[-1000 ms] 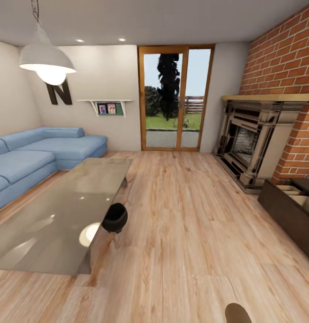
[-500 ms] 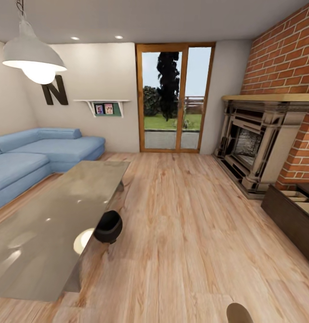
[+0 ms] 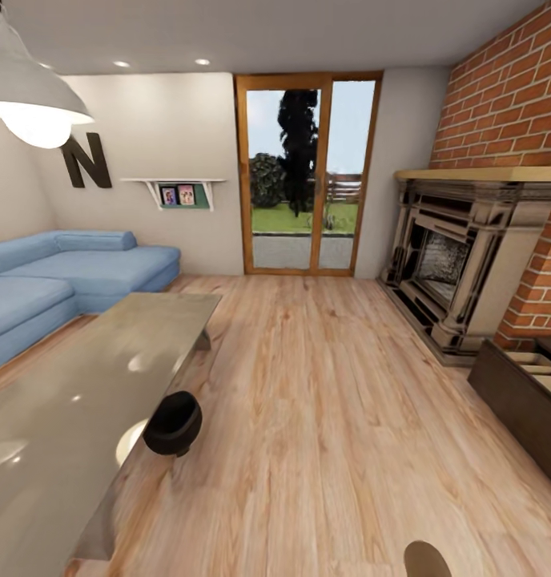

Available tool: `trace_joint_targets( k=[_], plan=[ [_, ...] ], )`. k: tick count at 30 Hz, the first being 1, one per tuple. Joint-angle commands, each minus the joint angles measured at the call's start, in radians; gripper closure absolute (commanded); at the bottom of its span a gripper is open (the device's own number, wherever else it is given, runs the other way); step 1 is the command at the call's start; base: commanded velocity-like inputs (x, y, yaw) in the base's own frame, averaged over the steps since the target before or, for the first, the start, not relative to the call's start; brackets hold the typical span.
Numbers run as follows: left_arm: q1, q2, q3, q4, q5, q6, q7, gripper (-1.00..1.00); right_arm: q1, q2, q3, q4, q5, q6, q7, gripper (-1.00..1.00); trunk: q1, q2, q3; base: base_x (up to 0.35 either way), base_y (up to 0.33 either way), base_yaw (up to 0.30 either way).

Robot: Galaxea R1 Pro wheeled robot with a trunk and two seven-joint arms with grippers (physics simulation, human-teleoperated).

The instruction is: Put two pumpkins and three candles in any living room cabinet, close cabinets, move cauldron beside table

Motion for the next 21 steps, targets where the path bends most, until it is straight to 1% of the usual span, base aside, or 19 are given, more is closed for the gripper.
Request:
trace_joint_targets(
  k=[1,15,17,21],
  plan=[
    [-0.002,0.0,-0.008,-0.003,0.004,-0.006,0.007,1.0,-0.001,0.0,0.0,0.0,0.003,-0.002,-0.003,1.0,0.0,0.0,-0.001,0.307,-0.193,0.0],
    [-0.002,0.0,-0.008,-0.003,0.004,-0.004,0.006,1.0,-0.001,0.001,0.0,0.0,0.003,-0.003,-0.003,1.0,0.0,0.0,-0.001,0.307,-0.193,-0.004],
    [-0.002,0.0,-0.008,-0.003,0.004,-0.004,0.006,1.0,-0.001,0.002,0.0,0.0,0.003,-0.003,-0.003,1.0,0.0,0.0,-0.001,0.307,-0.193,-0.116],
    [-0.002,0.0,-0.008,-0.003,0.004,-0.004,0.006,1.0,-0.001,0.004,0.0,-0.001,0.004,-0.009,-0.003,1.0,0.0,0.0,-0.001,0.307,-0.193,-0.216]
  ],
)
